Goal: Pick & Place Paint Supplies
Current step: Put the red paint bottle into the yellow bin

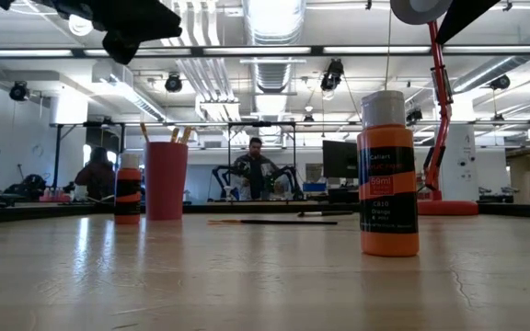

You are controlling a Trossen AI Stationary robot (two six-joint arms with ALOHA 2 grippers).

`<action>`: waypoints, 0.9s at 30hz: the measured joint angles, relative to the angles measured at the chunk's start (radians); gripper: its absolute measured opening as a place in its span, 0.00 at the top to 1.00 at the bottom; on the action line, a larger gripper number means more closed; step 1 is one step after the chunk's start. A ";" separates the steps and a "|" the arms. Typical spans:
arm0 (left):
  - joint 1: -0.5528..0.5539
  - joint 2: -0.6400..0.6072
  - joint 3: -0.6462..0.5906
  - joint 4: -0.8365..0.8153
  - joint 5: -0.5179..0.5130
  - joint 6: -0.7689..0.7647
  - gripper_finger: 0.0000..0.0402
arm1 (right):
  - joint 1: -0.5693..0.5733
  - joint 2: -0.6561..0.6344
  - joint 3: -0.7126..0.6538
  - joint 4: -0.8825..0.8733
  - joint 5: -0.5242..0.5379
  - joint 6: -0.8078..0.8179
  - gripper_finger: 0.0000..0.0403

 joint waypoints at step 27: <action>-0.373 -0.012 -0.005 -0.237 -0.537 -0.152 0.78 | 0.000 0.000 0.000 0.000 0.003 -0.025 0.85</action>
